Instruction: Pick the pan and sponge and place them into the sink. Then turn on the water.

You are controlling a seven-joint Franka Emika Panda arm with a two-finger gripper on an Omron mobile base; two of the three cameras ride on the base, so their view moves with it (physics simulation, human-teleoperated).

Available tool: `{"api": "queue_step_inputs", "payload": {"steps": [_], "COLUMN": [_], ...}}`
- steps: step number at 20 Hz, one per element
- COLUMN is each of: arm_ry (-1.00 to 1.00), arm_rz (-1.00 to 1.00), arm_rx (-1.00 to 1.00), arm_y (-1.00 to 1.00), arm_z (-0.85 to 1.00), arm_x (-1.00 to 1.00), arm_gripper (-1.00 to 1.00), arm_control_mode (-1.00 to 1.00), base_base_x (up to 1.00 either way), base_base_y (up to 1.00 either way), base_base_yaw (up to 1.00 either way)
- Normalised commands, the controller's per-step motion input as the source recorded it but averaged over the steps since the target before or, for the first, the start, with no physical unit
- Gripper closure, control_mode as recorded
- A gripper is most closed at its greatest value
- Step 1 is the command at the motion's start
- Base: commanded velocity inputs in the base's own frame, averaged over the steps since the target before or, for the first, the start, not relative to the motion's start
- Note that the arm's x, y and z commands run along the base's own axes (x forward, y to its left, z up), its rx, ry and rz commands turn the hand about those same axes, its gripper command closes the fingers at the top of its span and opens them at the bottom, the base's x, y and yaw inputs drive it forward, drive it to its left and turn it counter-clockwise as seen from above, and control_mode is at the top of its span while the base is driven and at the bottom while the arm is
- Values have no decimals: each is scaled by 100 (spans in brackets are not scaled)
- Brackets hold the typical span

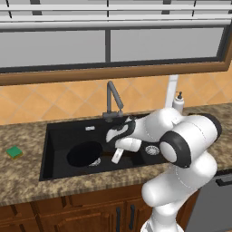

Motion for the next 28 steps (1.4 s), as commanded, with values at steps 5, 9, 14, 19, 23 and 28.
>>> {"api": "queue_step_inputs", "payload": {"steps": [5, 9, 14, 19, 23, 28], "arm_ry": [-4, -1, 0, 0, 0, 0], "arm_rz": [0, 0, 0, 0, 0, 0], "arm_rx": [0, 0, 0, 0, 0, -2], "arm_y": [0, 0, 0, 0, 0, 0], "arm_z": [-3, 0, 0, -12, -33, -33], "arm_x": [28, 41, 22, 6, 16, 9], "arm_gripper": [100, 100, 100, 100, 100, 100], "arm_control_mode": [-100, -100, -100, -100, -100, -100], "base_base_x": [0, 0, 0, 0, 0, 0], "base_base_y": [0, 0, 0, 0, 0, 0], "base_base_yaw": [0, 0, 0, 0, 0, 0]}}
